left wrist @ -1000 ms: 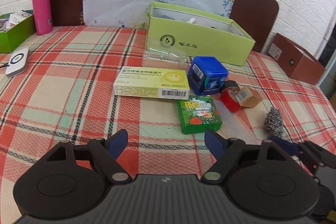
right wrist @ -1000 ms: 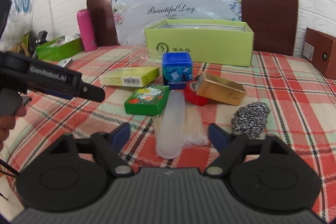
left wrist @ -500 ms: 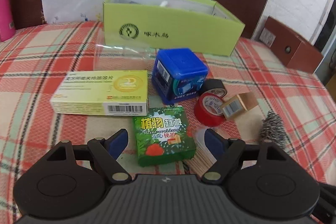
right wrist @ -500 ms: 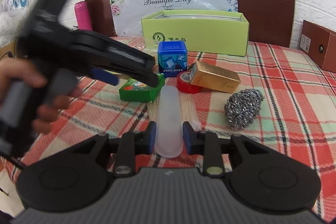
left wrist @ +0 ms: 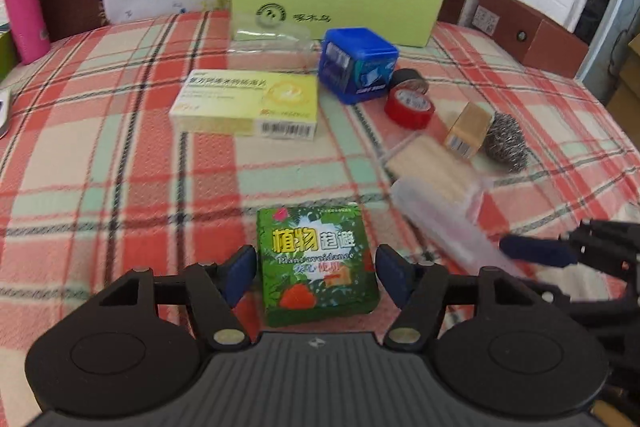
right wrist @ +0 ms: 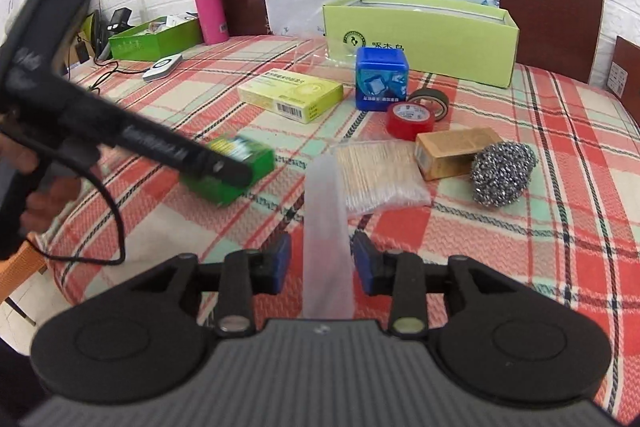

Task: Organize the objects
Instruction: 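Grasp the green plant box with the left gripper while the right grasps the clear tube, then carry the green box and clear tube into the lime-green box and release them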

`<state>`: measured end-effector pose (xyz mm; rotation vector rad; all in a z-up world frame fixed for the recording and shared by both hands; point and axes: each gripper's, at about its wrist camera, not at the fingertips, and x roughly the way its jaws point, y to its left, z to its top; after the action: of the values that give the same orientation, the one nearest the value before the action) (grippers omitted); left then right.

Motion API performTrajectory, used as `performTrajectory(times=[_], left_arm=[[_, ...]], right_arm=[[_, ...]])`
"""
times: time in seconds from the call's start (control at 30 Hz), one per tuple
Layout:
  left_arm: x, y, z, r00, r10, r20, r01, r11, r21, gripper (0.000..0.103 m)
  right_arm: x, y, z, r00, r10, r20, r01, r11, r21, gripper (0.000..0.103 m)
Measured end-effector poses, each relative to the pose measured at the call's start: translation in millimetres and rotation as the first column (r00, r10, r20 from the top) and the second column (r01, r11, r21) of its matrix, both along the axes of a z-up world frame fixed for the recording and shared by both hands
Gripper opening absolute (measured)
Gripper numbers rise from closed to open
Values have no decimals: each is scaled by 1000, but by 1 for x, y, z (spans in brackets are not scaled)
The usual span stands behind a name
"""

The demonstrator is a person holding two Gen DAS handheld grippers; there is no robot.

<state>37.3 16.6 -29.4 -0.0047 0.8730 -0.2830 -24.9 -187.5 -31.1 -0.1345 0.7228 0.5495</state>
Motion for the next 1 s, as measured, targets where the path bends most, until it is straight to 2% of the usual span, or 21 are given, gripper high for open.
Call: performTrajectory(times=[0.1, 0.27, 0.73, 0.77, 0.8, 0.87, 1.0], left_arm=[[4, -1, -3, 1000, 17, -8, -17, 1000, 6, 74], [0, -6, -1, 1000, -10, 2, 10, 1000, 12, 74], [5, -9, -5, 1000, 22, 5, -23, 998, 54, 74], [5, -9, -5, 1000, 22, 8, -22, 998, 52, 74], [5, -8, -5, 1000, 20, 10, -20, 999, 47, 69], [5, -6, -4, 1000, 16, 14, -16, 1000, 26, 67], [5, 3, 8, 999, 22, 32, -21, 999, -36, 67]], right_arm=[[3, 7, -2, 1000, -6, 1, 6, 1000, -13, 34], [4, 4, -1, 1000, -20, -9, 20, 1000, -2, 34], [12, 19, -13, 1000, -4, -29, 3, 1000, -19, 32], [12, 19, -13, 1000, -5, -28, 4, 1000, -19, 28], [12, 19, -13, 1000, -7, -25, 6, 1000, -20, 27], [12, 17, -12, 1000, -9, -30, 9, 1000, -6, 27], [14, 6, 2, 999, -7, -49, 11, 996, 90, 27]])
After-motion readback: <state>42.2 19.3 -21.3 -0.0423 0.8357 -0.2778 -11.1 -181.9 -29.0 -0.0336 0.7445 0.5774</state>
